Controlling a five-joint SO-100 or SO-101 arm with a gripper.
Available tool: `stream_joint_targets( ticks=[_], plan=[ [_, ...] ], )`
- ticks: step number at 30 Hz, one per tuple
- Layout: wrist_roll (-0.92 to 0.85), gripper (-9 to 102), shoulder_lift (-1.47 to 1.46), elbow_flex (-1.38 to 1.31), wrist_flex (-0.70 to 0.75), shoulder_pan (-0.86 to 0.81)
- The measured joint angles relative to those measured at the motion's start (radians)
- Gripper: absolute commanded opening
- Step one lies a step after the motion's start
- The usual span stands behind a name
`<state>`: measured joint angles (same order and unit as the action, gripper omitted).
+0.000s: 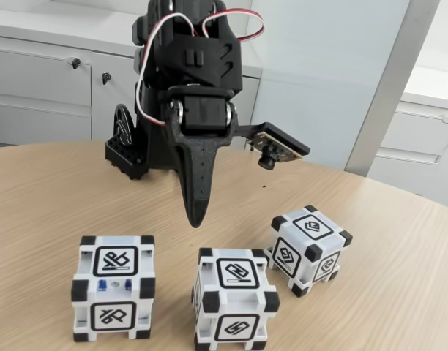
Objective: Stack cubes from left to right.
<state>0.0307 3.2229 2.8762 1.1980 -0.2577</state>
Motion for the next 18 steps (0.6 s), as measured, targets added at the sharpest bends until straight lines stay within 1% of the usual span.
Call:
stream_joint_targets(
  ticks=[18],
  plan=[
    [0.012, 0, 0.000, 0.000, 0.000, 0.000]
  ],
)
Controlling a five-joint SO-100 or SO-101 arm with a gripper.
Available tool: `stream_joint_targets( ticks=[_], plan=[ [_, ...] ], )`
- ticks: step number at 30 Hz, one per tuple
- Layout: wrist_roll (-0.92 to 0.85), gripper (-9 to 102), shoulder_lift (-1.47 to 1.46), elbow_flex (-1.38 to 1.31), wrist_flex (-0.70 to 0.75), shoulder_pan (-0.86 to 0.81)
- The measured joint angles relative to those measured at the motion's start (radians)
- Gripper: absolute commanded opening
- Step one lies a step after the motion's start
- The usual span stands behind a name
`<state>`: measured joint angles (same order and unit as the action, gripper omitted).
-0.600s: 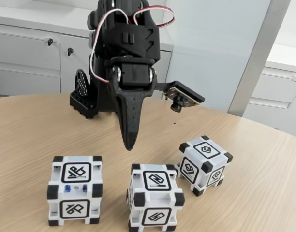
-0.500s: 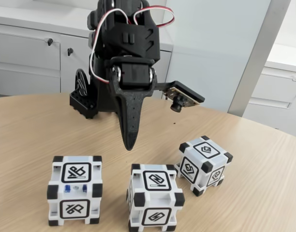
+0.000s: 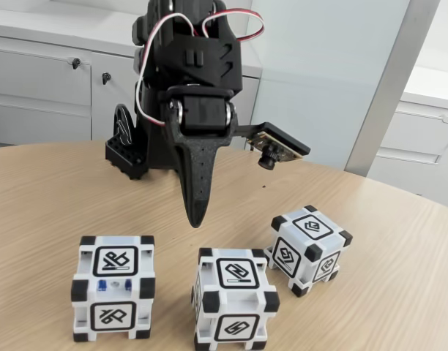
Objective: Stack cubes from left to right.
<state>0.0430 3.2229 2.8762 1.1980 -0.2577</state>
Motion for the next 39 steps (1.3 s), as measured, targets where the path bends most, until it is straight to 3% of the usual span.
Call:
stream_joint_targets(
  ticks=[30, 36, 39],
  plan=[
    [0.017, 0, -0.038, -0.006, 0.000, 0.000],
    [0.023, 1, -0.216, -0.199, 0.002, 0.006],
    [0.043, 8, -0.347, -0.331, 0.003, 0.006]
  ],
)
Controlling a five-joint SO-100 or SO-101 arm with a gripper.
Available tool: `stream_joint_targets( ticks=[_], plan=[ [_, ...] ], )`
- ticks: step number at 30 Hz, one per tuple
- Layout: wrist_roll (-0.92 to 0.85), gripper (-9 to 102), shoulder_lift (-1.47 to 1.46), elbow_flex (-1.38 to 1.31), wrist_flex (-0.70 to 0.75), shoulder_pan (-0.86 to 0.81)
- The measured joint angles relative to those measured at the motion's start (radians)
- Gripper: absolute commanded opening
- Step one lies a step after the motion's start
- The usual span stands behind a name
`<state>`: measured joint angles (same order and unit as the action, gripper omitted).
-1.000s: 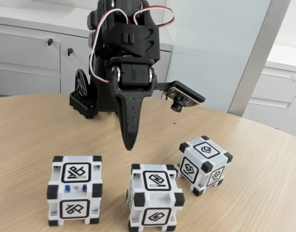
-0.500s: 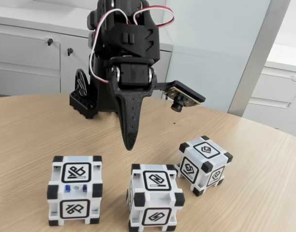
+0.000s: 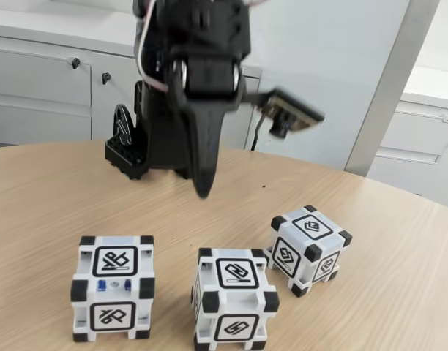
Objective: Stack cubes from left to right.
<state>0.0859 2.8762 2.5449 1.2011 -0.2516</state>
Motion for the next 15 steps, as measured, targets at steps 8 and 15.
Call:
stream_joint_targets(
  ticks=[8, 15],
  plan=[
    [-0.051, 24, -0.344, -0.288, -0.002, 0.006],
    [-0.230, 38, -0.554, -0.433, -0.002, 0.178]
  ],
)
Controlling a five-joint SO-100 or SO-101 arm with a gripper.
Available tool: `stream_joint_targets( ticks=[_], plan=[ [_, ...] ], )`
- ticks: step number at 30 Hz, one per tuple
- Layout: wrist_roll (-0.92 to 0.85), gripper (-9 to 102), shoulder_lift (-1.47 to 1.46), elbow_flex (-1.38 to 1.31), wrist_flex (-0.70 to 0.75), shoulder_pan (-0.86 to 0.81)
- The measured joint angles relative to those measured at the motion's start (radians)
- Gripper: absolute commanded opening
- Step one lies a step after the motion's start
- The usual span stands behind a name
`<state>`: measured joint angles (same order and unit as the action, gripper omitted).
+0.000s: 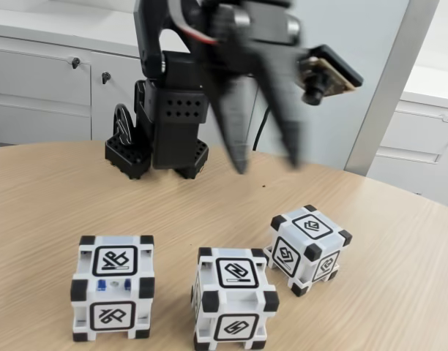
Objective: Stack cubes from left to right.
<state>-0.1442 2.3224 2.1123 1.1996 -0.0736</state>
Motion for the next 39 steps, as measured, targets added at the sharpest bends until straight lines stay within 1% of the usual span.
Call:
stream_joint_targets(
  ticks=[4, 6, 10, 12, 16, 22, 25, 31, 39],
  plan=[
    [-0.060, 41, -0.061, -0.006, 0.000, 0.081],
    [-0.104, 42, -0.086, -0.006, -0.002, 0.133],
    [-0.218, 43, -0.137, -0.006, -0.002, 0.183],
    [-0.298, 43, -0.158, -0.006, -0.002, 0.207],
    [-0.471, 44, -0.184, -0.008, -0.002, 0.201],
    [-0.813, 44, -0.189, -0.009, -0.002, 0.210],
    [-0.937, 44, -0.189, -0.009, -0.002, 0.215],
    [-1.089, 43, -0.227, -0.009, -0.002, 0.195],
    [-1.158, 43, -0.368, -0.009, -0.005, 0.195]
  ],
)
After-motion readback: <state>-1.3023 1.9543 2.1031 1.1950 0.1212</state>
